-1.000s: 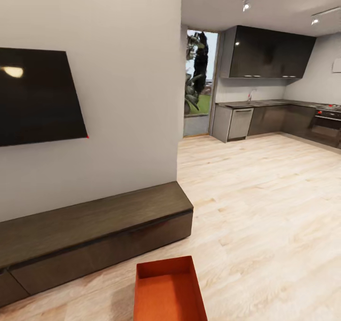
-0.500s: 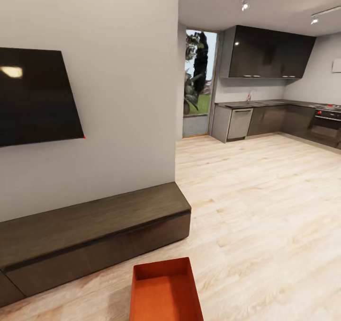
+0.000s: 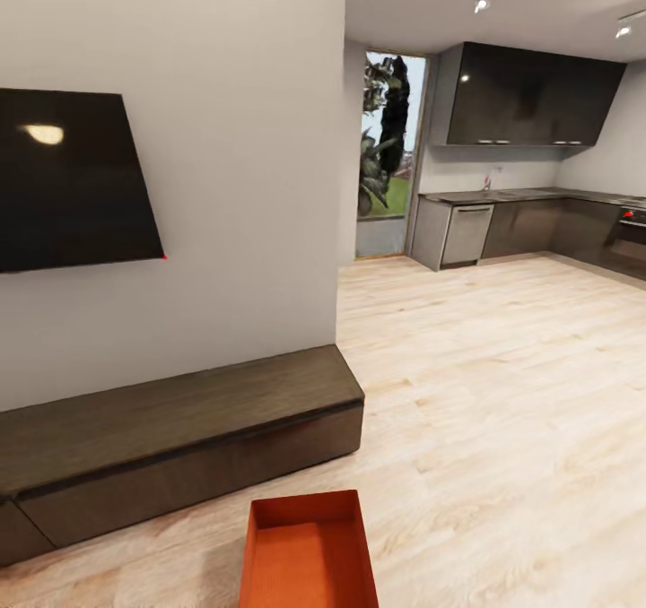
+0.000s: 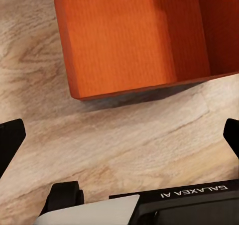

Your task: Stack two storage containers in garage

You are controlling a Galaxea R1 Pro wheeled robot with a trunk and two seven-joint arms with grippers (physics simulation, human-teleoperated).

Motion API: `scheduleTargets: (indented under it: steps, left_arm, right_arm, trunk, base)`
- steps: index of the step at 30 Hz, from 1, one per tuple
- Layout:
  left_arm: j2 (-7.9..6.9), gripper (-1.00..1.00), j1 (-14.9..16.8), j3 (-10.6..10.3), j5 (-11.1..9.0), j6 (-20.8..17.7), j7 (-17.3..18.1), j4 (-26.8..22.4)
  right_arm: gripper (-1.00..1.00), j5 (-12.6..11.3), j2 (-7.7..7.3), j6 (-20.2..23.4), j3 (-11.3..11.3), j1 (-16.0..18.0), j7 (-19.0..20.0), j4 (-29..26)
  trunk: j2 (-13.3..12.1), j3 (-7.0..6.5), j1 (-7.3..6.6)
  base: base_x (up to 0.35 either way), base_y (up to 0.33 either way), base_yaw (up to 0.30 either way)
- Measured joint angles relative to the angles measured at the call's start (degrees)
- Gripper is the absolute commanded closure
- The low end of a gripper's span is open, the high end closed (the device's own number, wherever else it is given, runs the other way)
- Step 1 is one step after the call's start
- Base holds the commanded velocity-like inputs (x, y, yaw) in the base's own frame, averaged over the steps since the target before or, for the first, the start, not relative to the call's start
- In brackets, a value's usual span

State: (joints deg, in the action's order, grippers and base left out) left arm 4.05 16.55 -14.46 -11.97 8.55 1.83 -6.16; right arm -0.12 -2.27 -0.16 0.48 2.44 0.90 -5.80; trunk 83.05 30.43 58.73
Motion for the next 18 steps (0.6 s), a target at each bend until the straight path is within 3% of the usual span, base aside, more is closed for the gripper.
scheduleTargets:
  steps: [18]
  left_arm:
    - [0.0,-1.0,0.0,0.0,0.0,0.0,0.0,0.0]
  right_arm:
    - [-1.0,0.0,0.0,0.0,0.0,0.0,0.0,0.0]
  trunk:
    - [0.0,0.15,0.0]
  base:
    - [0.094,0.03,0.036]
